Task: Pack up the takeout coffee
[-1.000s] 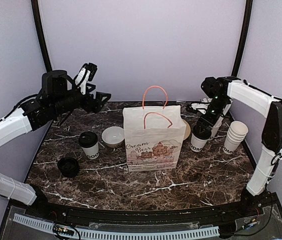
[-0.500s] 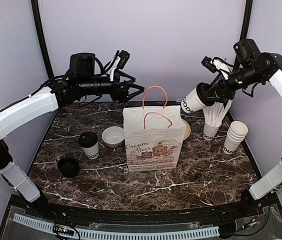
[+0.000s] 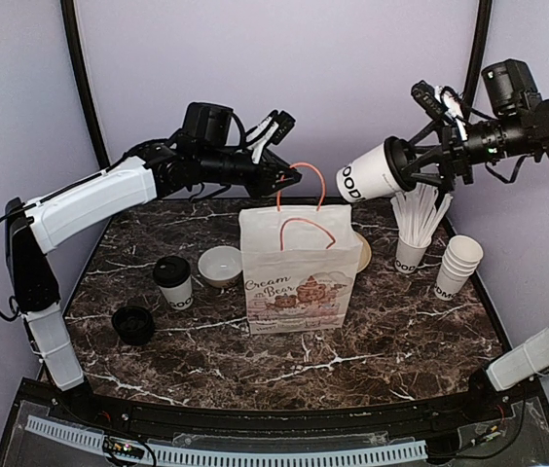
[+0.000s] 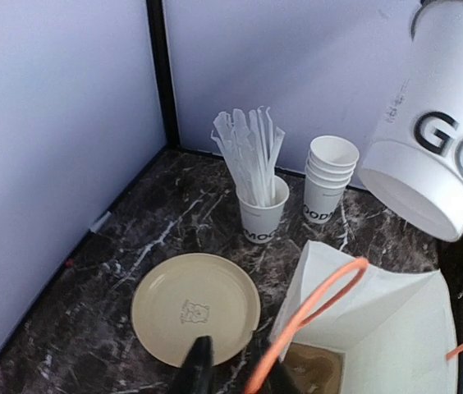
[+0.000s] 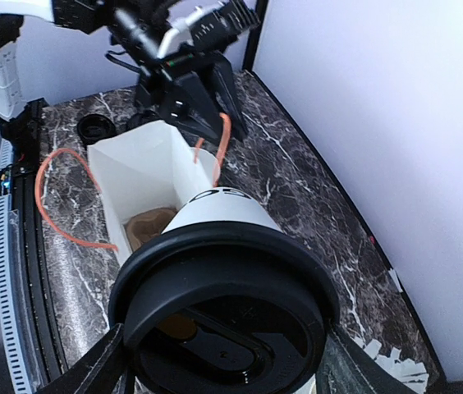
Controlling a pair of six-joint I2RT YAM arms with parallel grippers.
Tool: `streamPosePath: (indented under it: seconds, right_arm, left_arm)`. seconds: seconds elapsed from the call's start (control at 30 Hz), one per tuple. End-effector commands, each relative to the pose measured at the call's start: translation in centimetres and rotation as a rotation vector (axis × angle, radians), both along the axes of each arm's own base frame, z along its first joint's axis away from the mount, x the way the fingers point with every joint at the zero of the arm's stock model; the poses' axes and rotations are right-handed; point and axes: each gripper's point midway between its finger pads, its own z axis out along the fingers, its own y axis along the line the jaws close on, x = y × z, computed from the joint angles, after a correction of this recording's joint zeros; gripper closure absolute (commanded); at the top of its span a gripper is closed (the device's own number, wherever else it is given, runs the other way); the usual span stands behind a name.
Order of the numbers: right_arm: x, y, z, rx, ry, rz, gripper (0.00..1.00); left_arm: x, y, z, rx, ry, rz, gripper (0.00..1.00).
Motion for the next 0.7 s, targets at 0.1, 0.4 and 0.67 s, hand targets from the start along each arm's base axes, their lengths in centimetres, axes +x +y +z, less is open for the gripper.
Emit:
streamPosePath:
  seconds: [0.1,0.4,0.67]
  right_arm:
    - [-3.1,3.4,0.9,0.032,-0.037,0.157,0.35]
    - [-1.8,8.2,-3.1,-0.112,-0.041,0.169,0.38]
    - [-1.6,10.6,-7.6,-0.315,-0.124,0.136,0.40]
  left_arm:
    - [-2.6,0.1,3.2,-0.032,-0.025,-0.072,1.00]
    - [-7.2,-0.9,4.1,-0.052,0.000,-0.139,1.00]
    - [-8.6,0.4,4.2,-0.049,0.007,-0.096,1.00]
